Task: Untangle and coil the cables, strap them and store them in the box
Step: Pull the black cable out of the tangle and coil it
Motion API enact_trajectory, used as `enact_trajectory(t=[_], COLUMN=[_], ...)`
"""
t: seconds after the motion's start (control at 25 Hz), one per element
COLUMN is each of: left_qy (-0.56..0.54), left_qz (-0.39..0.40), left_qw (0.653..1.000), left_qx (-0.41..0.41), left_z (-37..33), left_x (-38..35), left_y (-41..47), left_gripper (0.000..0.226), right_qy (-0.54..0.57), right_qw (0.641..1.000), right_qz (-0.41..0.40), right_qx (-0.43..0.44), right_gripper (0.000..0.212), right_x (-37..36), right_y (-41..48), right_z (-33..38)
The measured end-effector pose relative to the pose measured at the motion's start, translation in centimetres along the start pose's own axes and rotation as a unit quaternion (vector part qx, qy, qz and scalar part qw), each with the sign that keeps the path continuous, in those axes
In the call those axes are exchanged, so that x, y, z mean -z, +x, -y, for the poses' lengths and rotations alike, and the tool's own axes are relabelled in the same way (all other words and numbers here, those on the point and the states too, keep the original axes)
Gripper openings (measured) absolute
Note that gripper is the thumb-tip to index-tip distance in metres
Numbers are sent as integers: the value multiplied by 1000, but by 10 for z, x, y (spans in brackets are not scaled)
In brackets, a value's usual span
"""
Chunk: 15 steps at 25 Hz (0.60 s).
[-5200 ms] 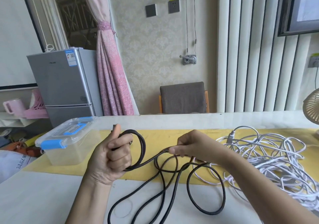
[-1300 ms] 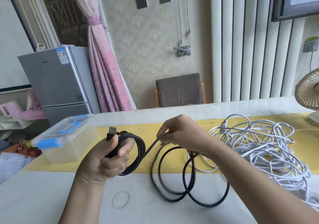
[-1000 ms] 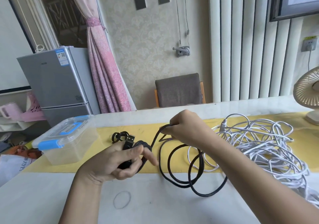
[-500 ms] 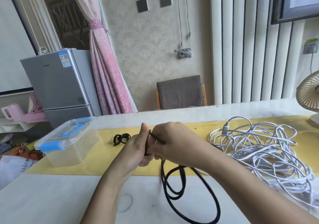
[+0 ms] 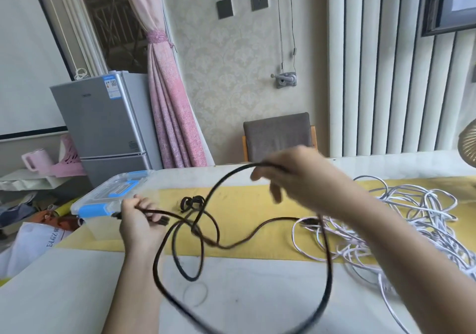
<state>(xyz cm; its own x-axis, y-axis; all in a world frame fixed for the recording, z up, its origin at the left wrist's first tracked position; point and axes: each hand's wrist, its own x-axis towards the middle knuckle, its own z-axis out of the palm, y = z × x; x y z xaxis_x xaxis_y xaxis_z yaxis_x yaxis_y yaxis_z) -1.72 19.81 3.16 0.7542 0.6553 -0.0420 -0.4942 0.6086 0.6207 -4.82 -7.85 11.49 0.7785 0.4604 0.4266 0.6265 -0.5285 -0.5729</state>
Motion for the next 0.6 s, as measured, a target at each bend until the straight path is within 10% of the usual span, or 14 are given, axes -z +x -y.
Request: enact_trajectory(t=[0.24,0.4,0.6], left_qy=[-164,-153,-139], left_qz=[-105,50,343], left_qw=[981,987,910], left_qx=[-13,10,186], left_z=[-30,-20,18], left_x=[47,23,-21], left_y=[30,18,-23], left_gripper=[21,35,15], right_qy=[14,-144,-86], right_qw=[920,909,988], right_qz=[-329,-205,-6], right_qx=[-212,-332,-130], right_gripper=[24,44,26], right_x=[89,90,13], right_y=[-10,-10,12], right_z=[-86,-117,-54])
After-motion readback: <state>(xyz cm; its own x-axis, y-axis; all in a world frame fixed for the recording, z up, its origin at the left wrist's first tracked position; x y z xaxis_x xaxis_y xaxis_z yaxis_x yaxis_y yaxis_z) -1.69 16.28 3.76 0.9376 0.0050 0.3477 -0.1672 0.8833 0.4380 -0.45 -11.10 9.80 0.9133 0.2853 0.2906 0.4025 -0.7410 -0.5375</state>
